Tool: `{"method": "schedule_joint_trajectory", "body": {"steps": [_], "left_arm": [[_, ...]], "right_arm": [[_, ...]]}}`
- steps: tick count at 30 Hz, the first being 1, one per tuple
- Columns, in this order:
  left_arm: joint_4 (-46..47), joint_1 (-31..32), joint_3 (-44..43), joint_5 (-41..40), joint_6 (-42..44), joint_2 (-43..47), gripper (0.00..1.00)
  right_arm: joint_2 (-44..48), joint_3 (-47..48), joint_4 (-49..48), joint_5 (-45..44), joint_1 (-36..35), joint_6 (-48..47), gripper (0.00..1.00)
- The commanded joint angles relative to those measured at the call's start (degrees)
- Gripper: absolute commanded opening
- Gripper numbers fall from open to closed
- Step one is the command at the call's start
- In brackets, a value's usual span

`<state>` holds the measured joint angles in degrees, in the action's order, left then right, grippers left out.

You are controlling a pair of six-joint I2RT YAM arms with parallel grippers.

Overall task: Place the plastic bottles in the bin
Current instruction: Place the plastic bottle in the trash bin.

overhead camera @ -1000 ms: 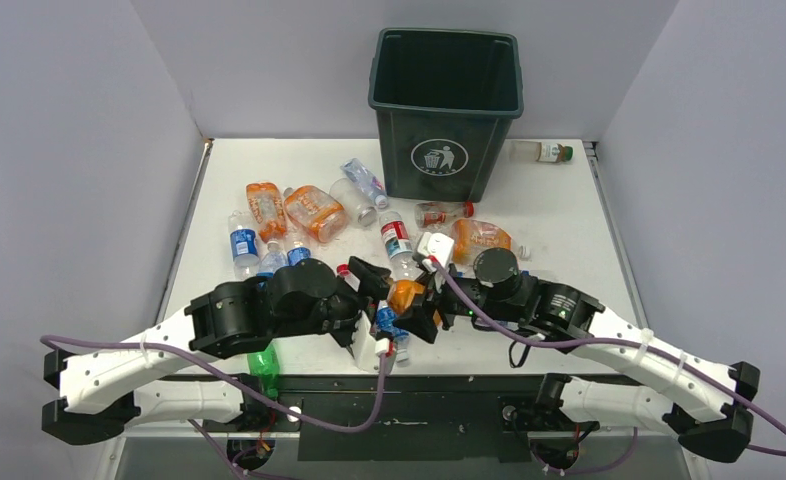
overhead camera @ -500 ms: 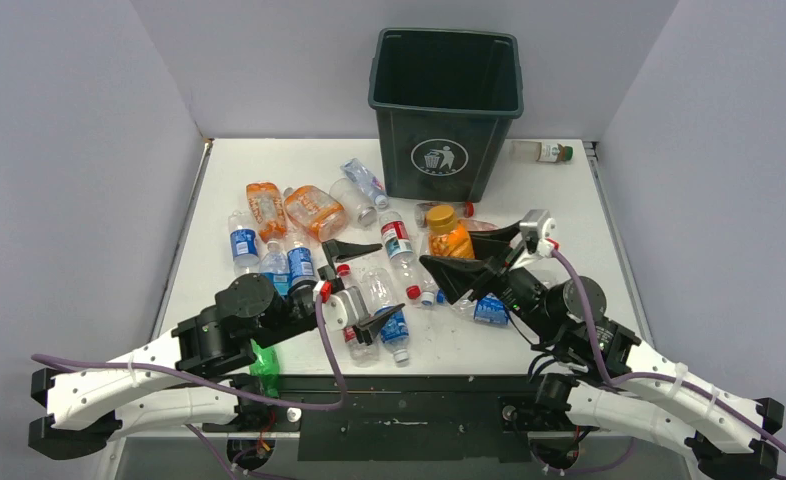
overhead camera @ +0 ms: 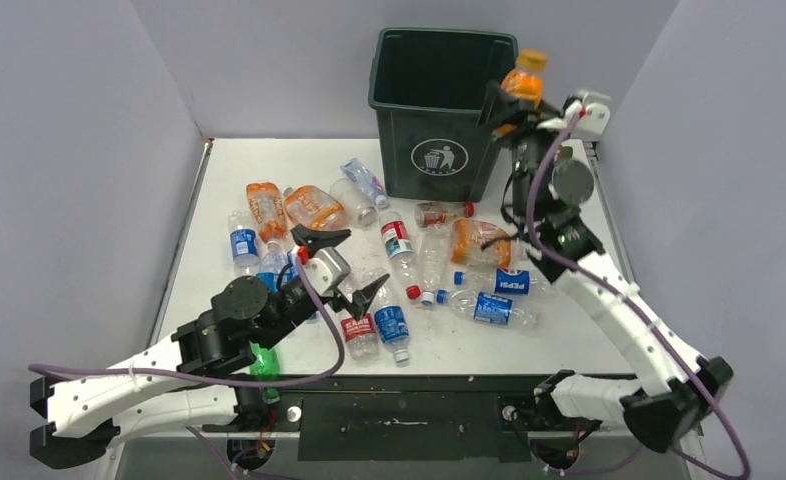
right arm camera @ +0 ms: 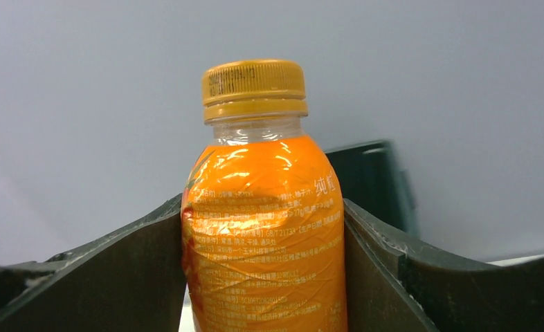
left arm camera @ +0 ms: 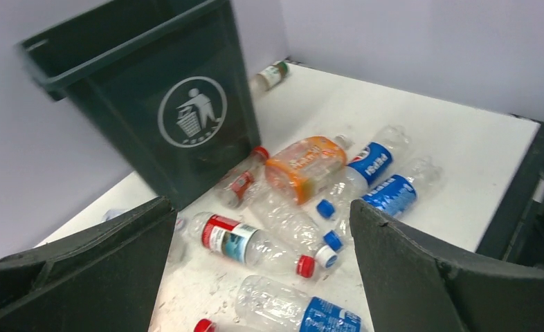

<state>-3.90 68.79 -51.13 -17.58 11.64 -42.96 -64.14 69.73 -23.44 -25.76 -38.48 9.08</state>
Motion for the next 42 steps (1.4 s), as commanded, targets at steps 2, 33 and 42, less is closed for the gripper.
{"method": "schedule_joint_trajectory", "body": {"steps": [2,33,42], "left_arm": [[2.35,-0.37,4.92,-13.55,-1.4,4.77,0.96],[11.43,-5.25,9.39,-18.32,-5.66,5.71,0.96],[11.25,-4.72,10.13,-18.56,-3.8,3.98,0.96]], "right_arm": [[-13.31,14.06,0.71,3.91,13.37,8.44,0.3],[-21.63,28.08,17.2,-2.83,25.95,17.86,0.9],[-21.11,3.49,15.01,9.94,45.63,42.05,0.9]]}}
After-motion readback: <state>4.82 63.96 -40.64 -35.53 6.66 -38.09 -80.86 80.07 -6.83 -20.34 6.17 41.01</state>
